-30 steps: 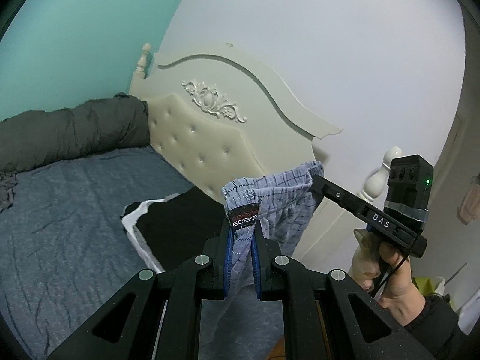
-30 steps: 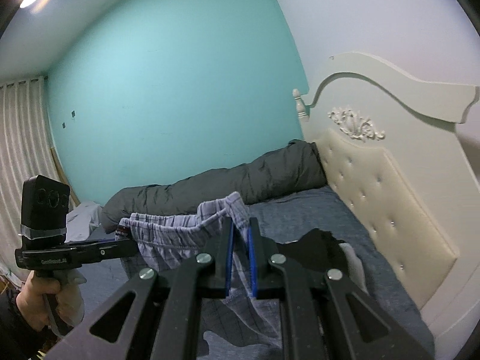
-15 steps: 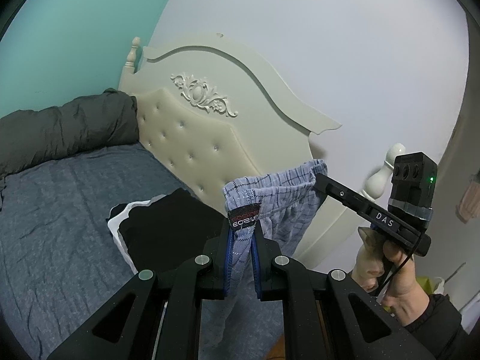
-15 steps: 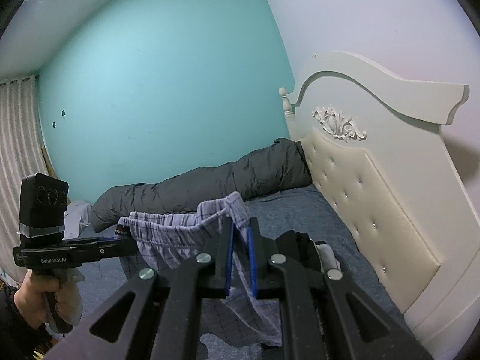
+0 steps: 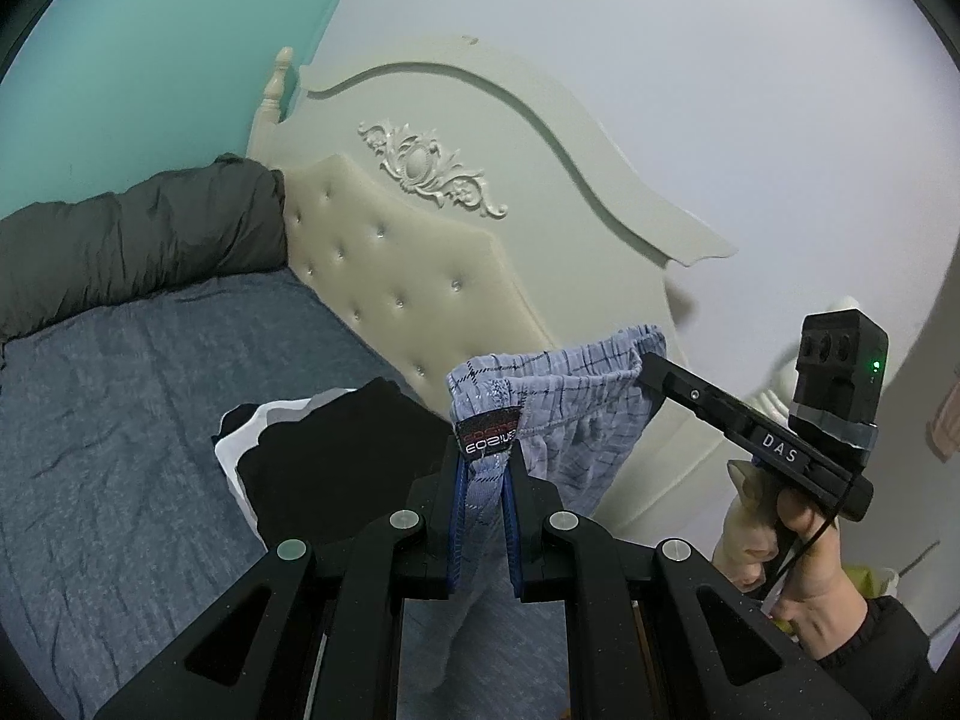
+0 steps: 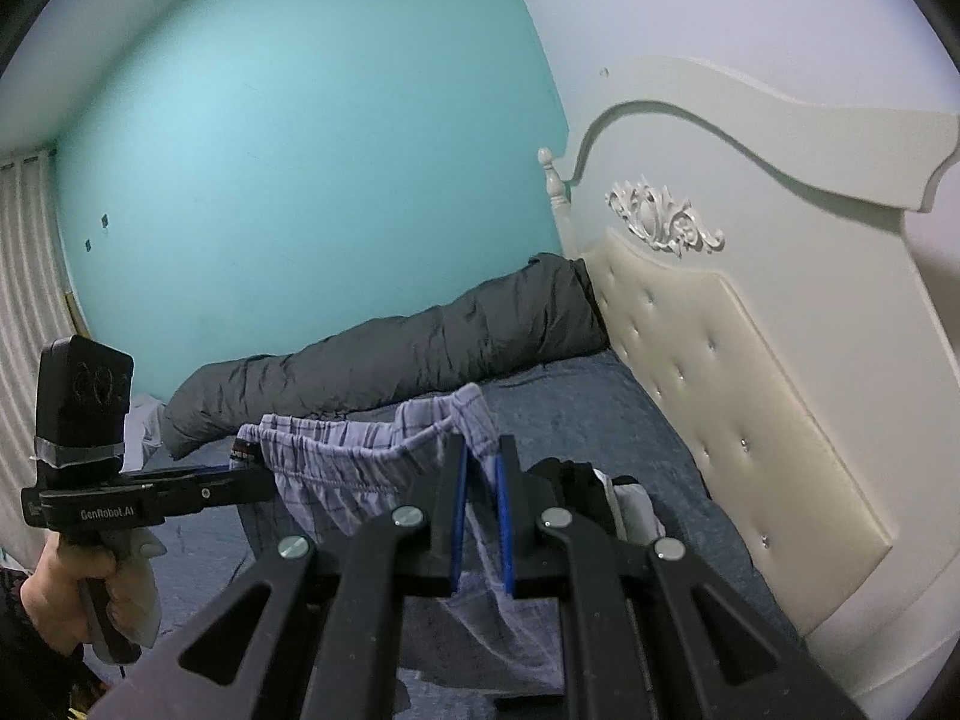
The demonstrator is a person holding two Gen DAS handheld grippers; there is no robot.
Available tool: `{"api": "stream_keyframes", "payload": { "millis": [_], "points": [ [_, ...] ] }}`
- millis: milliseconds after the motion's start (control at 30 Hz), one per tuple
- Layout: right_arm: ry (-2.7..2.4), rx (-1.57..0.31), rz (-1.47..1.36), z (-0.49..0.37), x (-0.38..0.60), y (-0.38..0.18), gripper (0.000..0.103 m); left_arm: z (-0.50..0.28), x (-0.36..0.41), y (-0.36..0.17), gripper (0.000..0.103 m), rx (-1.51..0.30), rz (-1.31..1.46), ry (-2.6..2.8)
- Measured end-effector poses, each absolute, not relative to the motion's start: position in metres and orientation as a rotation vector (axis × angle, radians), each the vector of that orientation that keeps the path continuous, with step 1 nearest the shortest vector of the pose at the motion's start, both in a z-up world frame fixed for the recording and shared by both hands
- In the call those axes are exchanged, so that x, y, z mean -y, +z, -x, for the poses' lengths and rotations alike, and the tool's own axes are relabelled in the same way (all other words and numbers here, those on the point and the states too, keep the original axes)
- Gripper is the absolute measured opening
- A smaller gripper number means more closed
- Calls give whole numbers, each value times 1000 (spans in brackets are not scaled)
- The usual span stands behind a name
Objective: Fold clothes
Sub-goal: 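Lift the folded plaid pants with both tools and carry them toward the clothes stack, then lower the plaid pants onto the folded clothes stack with both tools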
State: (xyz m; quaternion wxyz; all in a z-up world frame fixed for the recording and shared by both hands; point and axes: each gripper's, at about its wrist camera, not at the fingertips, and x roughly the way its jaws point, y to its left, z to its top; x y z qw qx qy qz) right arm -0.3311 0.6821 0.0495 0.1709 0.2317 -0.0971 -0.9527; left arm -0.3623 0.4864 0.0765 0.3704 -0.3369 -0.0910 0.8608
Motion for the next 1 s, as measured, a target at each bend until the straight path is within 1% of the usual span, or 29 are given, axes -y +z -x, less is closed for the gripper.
{"api": "stream_keyframes", "payload": {
  "millis": [200,433,733,767,833,900,933,967,1000],
  "points": [
    [-2707,255,-726,379,-684,35,8,411,-495,58,12,247,915,2211],
    [-2700,203,-848,442,-678,12,8,476,-494,20,12,286,1010,2209],
    [-2685,119,-1117,506,-661,-52,8,534,-491,-48,13,326,1175,2185],
    [-2681,111,-1149,510,-661,-59,8,536,-490,-56,17,337,1191,2182],
    [-2681,112,-1172,511,-663,-67,9,539,-488,-66,19,356,1211,2176],
    [-2683,157,-1183,510,-671,-68,11,538,-484,-74,22,369,1222,2171],
    [-2699,179,-1173,508,-675,-66,11,537,-480,-77,37,382,1224,2175],
    [-2720,195,-1145,502,-679,-62,15,535,-475,-78,55,400,1225,2179],
    [-2732,209,-1115,496,-682,-57,26,534,-471,-77,58,415,1220,2185]
  ]
}}
